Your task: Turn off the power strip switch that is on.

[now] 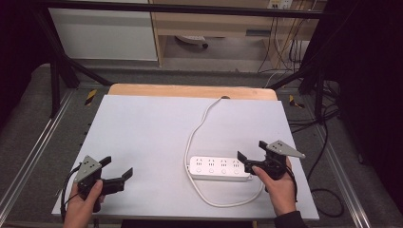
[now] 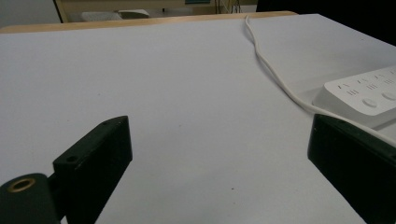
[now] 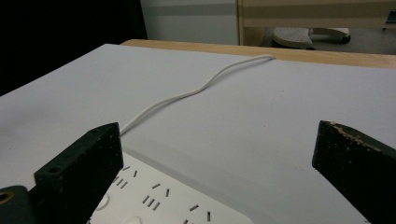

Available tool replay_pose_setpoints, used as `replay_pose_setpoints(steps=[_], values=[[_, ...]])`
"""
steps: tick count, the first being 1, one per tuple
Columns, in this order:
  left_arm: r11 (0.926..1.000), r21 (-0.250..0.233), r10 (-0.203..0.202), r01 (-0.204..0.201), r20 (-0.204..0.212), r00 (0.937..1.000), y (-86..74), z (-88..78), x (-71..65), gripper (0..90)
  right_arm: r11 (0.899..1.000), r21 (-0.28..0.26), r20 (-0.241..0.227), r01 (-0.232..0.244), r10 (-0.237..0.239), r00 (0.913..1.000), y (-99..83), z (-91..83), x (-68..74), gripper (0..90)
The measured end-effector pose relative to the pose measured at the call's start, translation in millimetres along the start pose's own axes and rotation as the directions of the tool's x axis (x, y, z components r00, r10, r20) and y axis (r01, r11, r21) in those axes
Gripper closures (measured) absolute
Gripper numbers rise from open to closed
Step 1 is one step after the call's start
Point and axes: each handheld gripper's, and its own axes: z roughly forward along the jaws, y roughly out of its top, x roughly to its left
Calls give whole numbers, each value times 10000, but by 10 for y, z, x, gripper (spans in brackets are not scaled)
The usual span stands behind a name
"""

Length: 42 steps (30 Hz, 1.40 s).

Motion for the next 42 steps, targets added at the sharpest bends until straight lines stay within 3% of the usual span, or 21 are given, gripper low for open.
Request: replay_pose_setpoints(steps=[7,16,21,23,25,27,28,34,42], values=[[10000,83,-43,43,20,10000,-6,11,8,65,9995,96,-166,302,-300,9994,1,74,123,93],[9999,146,47,-48,45,10000,-10,17,-6,65,9984,119,-553,561,-554,9969,-16,137,269,281],[9998,208,59,-59,25,10000,-11,19,-1,65,9979,145,-573,629,-620,9964,-30,172,318,479],[9998,195,66,-66,40,10000,-12,23,3,65,9979,132,-612,629,-620,9962,-36,180,325,513],[9998,201,33,-34,38,10000,-12,23,2,65,9980,157,-714,615,-603,9956,-55,193,341,643],[9998,195,40,-41,35,10000,-12,24,0,65,9975,171,-767,689,-674,9948,-60,198,352,678],[9998,200,44,-45,43,10000,-12,23,-2,66,9967,274,-810,763,-738,9940,-72,217,374,739],[9998,198,91,-92,40,10000,-12,23,-5,66,9946,442,-784,943,-906,9928,-118,219,377,847],[9998,194,95,-96,60,9999,-13,19,-10,66,9941,605,-852,904,-851,9927,-165,214,371,893]])
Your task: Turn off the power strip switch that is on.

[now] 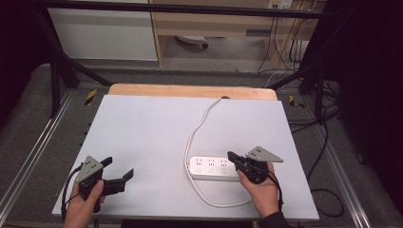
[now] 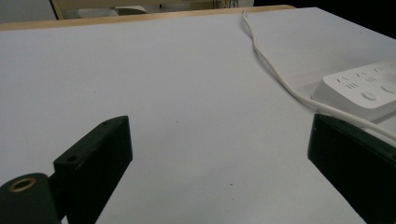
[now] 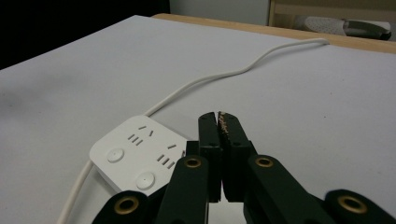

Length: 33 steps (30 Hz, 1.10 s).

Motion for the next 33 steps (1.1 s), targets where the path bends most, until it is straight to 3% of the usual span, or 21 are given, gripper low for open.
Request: replay_pose_setpoints(steps=[10,33], values=[[10000,36,64,-65,24,10000,0,-3,-4,66,9989,461,-214,-128,138,9997,-106,-2,29,900],[9998,117,138,-138,-10,9999,-4,0,-12,67,9912,1319,-224,-68,99,9997,-214,71,85,900]])
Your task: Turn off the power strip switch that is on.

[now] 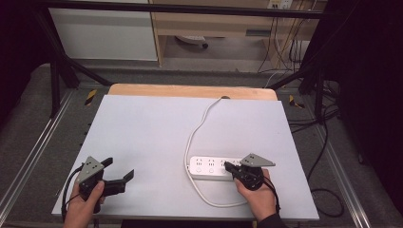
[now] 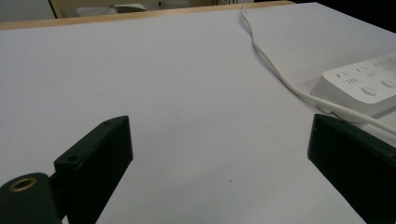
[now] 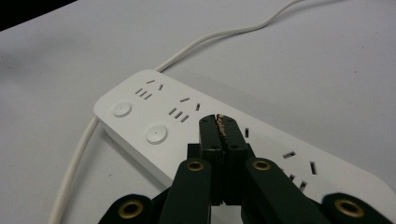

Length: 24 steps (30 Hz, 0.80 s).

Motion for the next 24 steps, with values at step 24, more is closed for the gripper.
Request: replay_pose_setpoints(steps=[24], values=[[10000,25,15,-15,30,10000,-3,-4,-4,67,9998,1,199,178,-178,9996,-9,12,52,900]])
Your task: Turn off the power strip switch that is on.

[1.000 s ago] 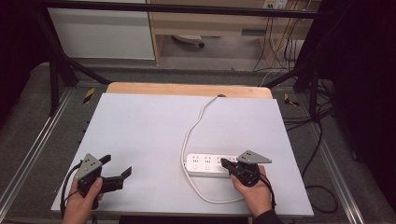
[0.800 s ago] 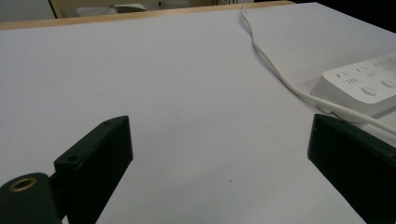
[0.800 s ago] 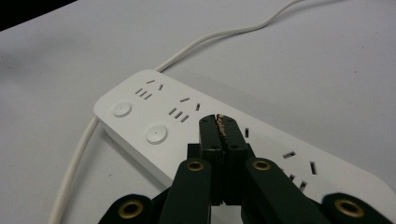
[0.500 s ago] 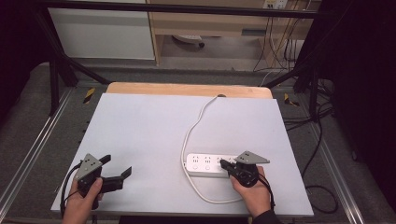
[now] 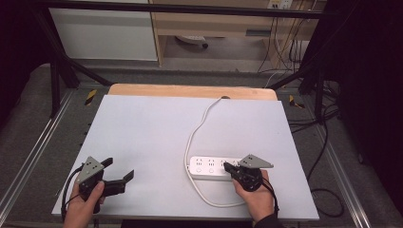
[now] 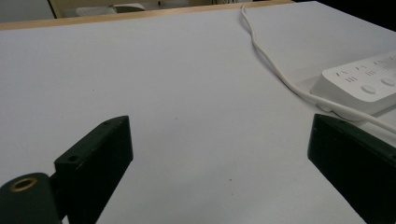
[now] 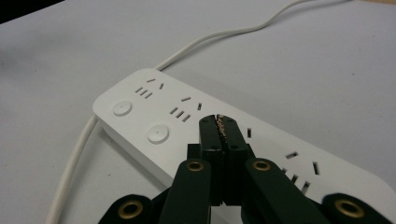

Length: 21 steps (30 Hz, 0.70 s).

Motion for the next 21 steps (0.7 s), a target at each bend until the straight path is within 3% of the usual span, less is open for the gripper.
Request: replay_pose_setpoints(steps=[21], values=[[10000,-87,26,-26,-37,10000,5,-15,-1,71,9998,163,-75,-145,146,9999,-29,36,9,900]])
